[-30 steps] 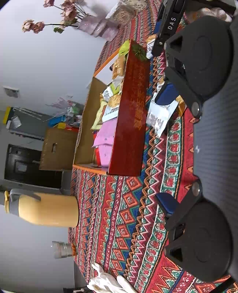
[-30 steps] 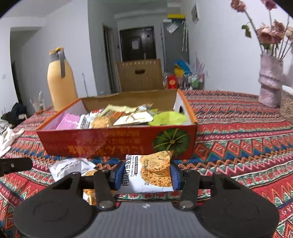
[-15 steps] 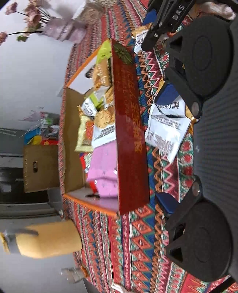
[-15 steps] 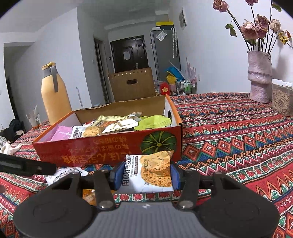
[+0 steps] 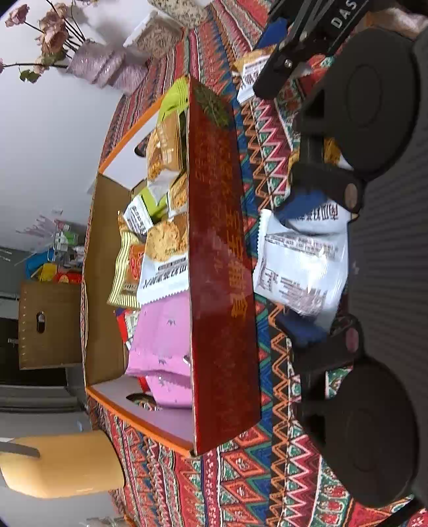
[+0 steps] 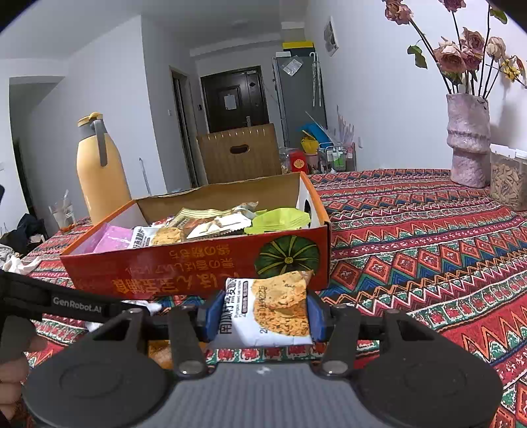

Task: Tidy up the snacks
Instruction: 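Grasp a cookie packet with the right gripper while the left grasps a white packet, then carry both packets over the box and open both grippers to drop them, then withdraw both grippers from the box toward the remaining packets, then grasp a cookie packet upright with the right gripper while the left grasps another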

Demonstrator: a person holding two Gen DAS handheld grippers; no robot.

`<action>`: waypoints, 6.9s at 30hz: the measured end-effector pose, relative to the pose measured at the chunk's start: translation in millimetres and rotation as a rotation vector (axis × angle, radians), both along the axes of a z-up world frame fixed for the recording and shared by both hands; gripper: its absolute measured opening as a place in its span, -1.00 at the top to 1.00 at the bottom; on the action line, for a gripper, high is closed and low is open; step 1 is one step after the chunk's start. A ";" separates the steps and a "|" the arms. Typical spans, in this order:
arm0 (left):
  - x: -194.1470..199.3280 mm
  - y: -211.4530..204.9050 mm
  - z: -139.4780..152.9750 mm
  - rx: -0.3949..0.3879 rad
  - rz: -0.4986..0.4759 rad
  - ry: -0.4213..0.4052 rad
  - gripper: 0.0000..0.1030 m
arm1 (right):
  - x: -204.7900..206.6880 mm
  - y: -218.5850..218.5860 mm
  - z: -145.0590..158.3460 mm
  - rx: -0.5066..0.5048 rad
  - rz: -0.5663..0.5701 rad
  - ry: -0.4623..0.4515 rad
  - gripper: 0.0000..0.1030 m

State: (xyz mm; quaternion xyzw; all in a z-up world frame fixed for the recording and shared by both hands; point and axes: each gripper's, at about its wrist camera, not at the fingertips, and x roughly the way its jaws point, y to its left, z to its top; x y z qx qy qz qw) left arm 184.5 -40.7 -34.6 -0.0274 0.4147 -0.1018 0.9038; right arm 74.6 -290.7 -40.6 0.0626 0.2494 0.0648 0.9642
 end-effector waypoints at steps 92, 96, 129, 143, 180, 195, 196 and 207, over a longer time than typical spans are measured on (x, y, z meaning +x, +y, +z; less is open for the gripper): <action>17.6 33.7 86.9 -0.067 0.291 -0.420 -1.00 | 97.9 19.7 53.7 -0.019 -0.042 -0.116 -1.00; 8.4 36.4 97.4 -0.069 0.292 -0.420 -1.00 | 87.6 19.9 62.1 -0.028 -0.037 -0.116 -1.00; -75.9 79.1 29.1 -0.011 0.192 -0.246 -1.00 | -10.6 57.6 4.5 -0.132 0.143 0.132 -1.00; -73.4 87.6 20.7 -0.063 0.203 -0.225 -1.00 | 33.7 77.9 -2.7 -0.157 0.234 0.179 -1.00; -70.4 80.7 19.4 -0.063 0.186 -0.185 -1.00 | -9.4 32.4 19.7 -0.063 0.154 0.037 0.74; -72.4 0.0 33.1 0.020 -0.020 -0.137 -1.00 | -50.8 -22.9 11.4 -0.039 0.017 0.007 0.73; -72.0 -4.5 32.3 0.022 -0.032 -0.130 -1.00 | -51.6 -25.6 9.2 -0.032 0.010 0.009 0.73; -56.0 -43.4 13.5 0.063 -0.120 -0.047 -1.00 | -49.1 -35.0 -4.0 0.021 -0.001 0.016 0.73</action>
